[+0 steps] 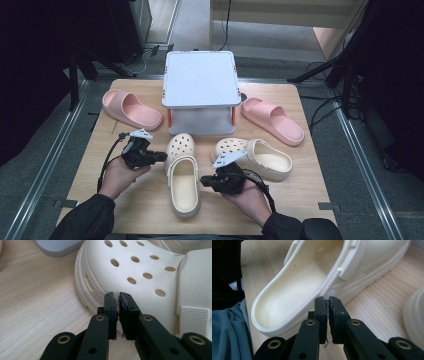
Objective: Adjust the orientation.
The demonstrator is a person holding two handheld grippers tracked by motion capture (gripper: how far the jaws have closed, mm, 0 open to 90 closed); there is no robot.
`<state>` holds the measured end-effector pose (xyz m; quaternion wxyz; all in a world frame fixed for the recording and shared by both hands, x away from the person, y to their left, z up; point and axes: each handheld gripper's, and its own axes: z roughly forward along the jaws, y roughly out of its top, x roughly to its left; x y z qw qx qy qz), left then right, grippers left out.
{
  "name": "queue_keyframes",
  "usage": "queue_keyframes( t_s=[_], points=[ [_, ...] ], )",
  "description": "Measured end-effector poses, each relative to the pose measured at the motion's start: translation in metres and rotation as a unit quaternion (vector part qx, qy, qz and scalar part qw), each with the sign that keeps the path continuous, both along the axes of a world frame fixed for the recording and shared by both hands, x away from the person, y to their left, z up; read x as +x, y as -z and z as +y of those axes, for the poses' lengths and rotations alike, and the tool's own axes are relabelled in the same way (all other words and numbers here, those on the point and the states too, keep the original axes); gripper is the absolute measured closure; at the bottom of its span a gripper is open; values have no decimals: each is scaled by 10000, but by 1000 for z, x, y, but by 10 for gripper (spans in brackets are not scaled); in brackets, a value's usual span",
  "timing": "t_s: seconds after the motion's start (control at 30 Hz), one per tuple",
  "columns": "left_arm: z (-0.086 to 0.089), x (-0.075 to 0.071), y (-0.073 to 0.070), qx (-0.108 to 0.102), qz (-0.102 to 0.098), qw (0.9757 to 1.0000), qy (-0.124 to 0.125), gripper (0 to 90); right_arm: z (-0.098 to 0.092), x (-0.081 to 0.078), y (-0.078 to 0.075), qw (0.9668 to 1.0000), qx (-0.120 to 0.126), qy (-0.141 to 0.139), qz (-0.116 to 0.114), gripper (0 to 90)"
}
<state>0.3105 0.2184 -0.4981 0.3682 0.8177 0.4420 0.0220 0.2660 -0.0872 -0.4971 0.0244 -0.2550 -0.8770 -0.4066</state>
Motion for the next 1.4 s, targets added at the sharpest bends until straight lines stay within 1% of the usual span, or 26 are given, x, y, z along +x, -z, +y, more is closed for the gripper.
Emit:
queue_keyframes(
  t_s=[0.07, 0.17, 0.2, 0.3, 0.37, 0.53, 0.63, 0.67, 0.7, 0.73, 0.77, 0.8, 0.83, 0.87, 0.93, 1.0, 1.03, 1.07, 1.1, 1.13, 1.17, 1.2, 1.23, 1.27, 1.3, 1.4],
  points=[
    [1, 1, 2, -59, 17, 10000, 1, 843, 4, -2, 1, 10000, 15, -45, -25, 862],
    [1, 1, 2, -55, -13, 10000, 23, 841, 5, -4, 0, 9999, 60, -76, -98, 862],
    [-2, 2, 2, -106, 11, 9999, -7, 844, 6, -5, -1, 9999, 79, -80, -104, 861],
    [-7, 3, 2, -70, -59, 9999, 60, 864, 6, -5, -1, 9999, 71, -77, -107, 860],
    [-11, 4, 2, 11, -105, 9999, 98, 866, 5, -4, -1, 9999, 98, -80, -110, 858],
    [-15, 8, 3, -113, -50, 9999, 104, 871, 5, -5, -3, 9998, 118, -66, -145, 859],
    [-15, 8, 1, -75, -67, 9999, 119, 863, 4, -5, -3, 9998, 112, -71, -150, 857],
    [-15, 8, 0, -60, -64, 9999, 149, 847, 3, -5, -3, 9998, 126, -61, -166, 830],
    [-14, 9, -3, -62, -55, 9998, 186, 847, 3, -5, -3, 9998, 126, -61, -166, 830],
    [-12, 8, -11, -146, -167, 9996, 150, 837, 2, -5, -5, 9997, 151, -4, -199, 800],
    [-10, 9, -15, -209, -148, 9996, 144, 828, 1, -5, -6, 9996, 180, 24, -211, 786],
    [-10, 9, -15, -209, -148, 9996, 144, 815, -1, -4, -6, 9995, 215, 61, -210, 773],
    [-9, 10, -19, -249, -148, 9995, 143, 815, -1, -4, -6, 9995, 215, 61, -210, 773],
    [-8, 12, -26, -301, -119, 9993, 166, 794, -3, -3, -9, 9992, 314, 109, -208, 745],
    [-7, 15, -35, -388, -158, 9990, 173, 777, -4, -3, -10, 9990, 343, 163, -240, 703],
    [-6, 17, -44, -520, -179, 9982, 218, 776, -5, -4, -12, 9988, 331, 195, -296, 661],
    [-6, 17, -44, -520, -179, 9982, 218, 777, -5, -4, -12, 9988, 331, 195, -296, 661],
    [-5, 19, -54, -608, -195, 9975, 290, 777, -5, -5, -13, 9987, 284, 257, -325, 622],
    [-5, 19, -54, -608, -195, 9975, 290, 777, -5, -5, -13, 9987, 284, 257, -325, 622],
    [-4, 20, -60, -626, -259, 9972, 306, 777, -5, -5, -14, 9988, 245, 279, -310, 619],
    [-3, 20, -63, -629, -296, 9971, 301, 770, -5, -5, -16, 9989, 231, 339, -235, 597],
    [-2, 22, -67, -686, -281, 9967, 325, 762, -4, -5, -17, 9989, 232, 357, -211, 588],
    [0, 24, -70, -745, -297, 9964, 276, 762, -4, -5, -17, 9989, 232, 357, -211, 588],
    [4, 28, -76, -781, -393, 9960, 182, 748, -4, -6, -18, 9988, 206, 371, -225, 574],
    [4, 28, -76, -781, -393, 9960, 182, 748, -4, -6, -18, 9988, 206, 371, -225, 574],
    [9, 35, -86, -856, -473, 9951, 126, 738, -4, -6, -19, 9989, 174, 384, -223, 555]
  ],
)
